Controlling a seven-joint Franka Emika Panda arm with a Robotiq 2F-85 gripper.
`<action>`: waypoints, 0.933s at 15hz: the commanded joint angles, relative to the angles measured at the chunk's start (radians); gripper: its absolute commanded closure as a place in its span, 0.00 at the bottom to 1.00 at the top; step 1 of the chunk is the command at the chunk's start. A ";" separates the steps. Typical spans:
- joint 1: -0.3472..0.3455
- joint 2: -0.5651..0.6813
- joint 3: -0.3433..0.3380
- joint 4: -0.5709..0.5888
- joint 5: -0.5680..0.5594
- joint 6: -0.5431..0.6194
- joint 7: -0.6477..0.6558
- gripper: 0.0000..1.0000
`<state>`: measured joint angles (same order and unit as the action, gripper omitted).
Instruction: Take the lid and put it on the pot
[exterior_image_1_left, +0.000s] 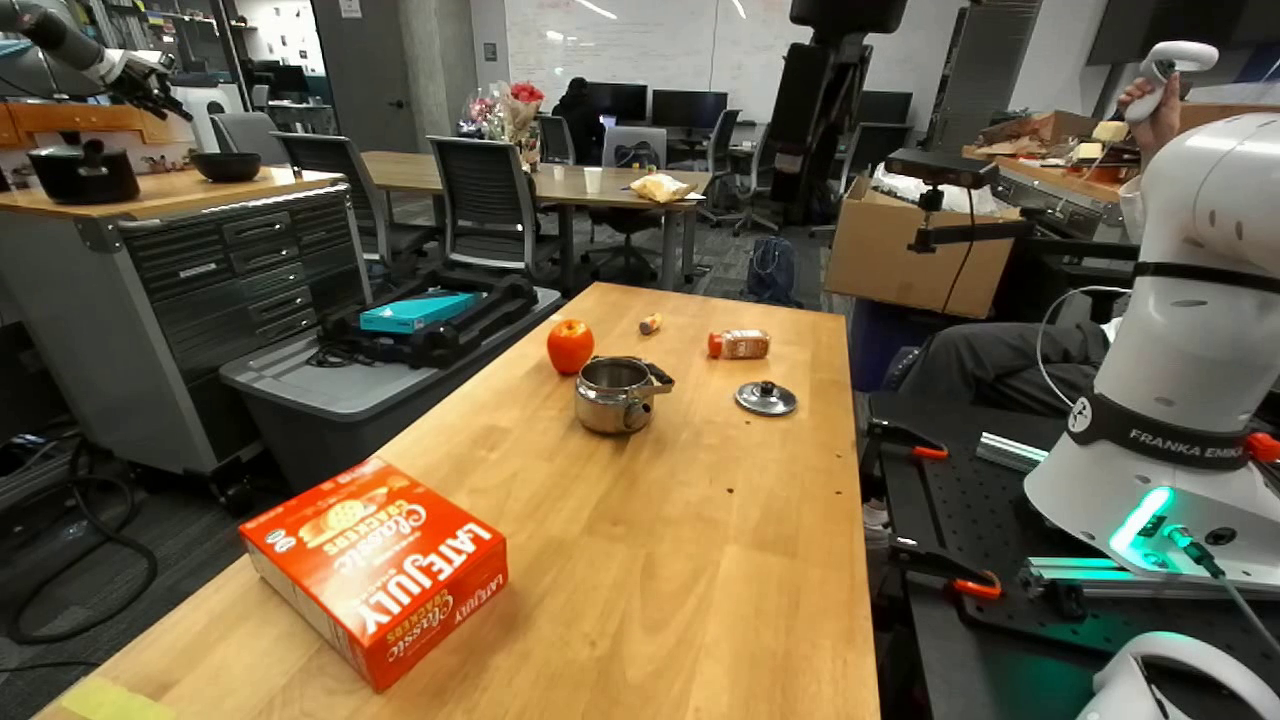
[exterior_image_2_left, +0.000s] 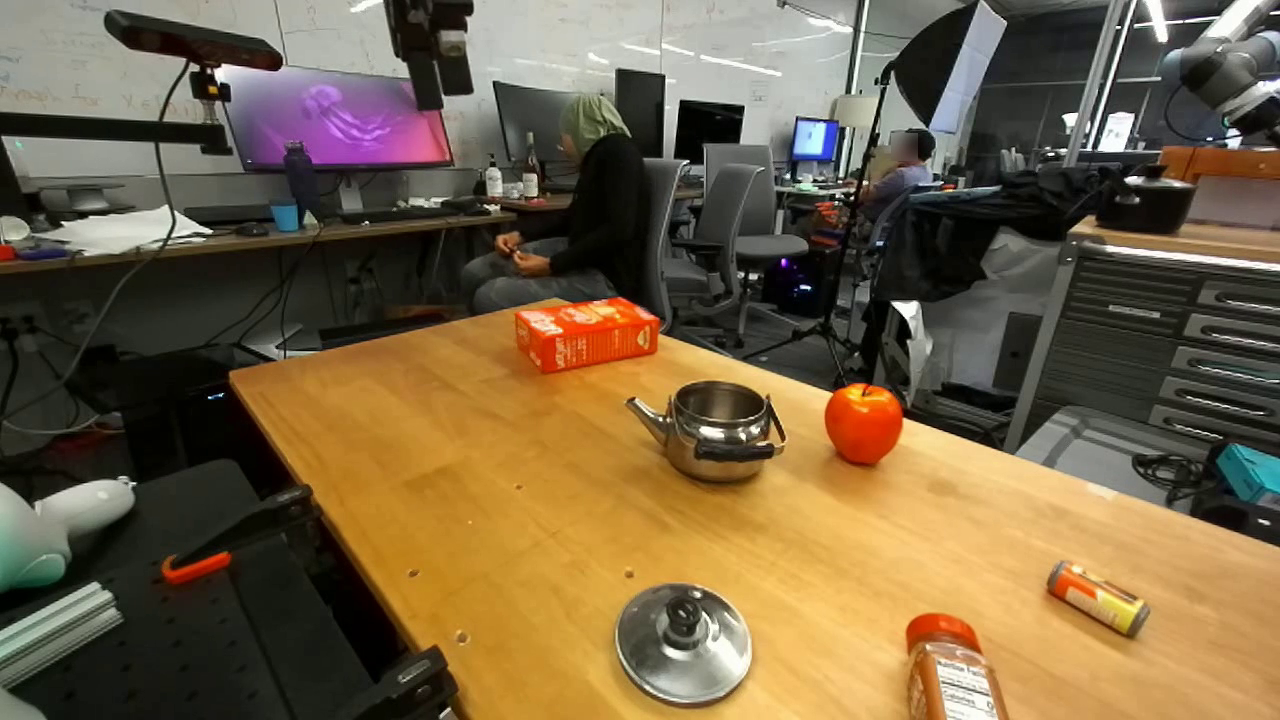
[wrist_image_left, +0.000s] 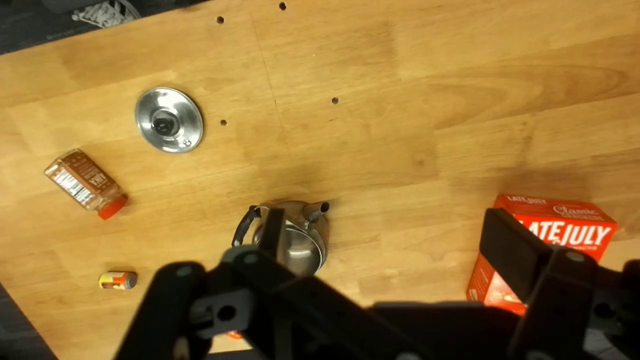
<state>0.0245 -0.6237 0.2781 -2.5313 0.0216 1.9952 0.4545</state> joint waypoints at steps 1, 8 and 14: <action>-0.008 -0.015 -0.046 -0.008 -0.012 0.075 -0.012 0.00; -0.037 0.046 -0.193 0.075 -0.004 -0.051 -0.168 0.00; -0.071 0.112 -0.313 0.108 0.004 -0.047 -0.326 0.00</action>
<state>-0.0298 -0.5592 0.0036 -2.4602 0.0208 1.9510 0.2058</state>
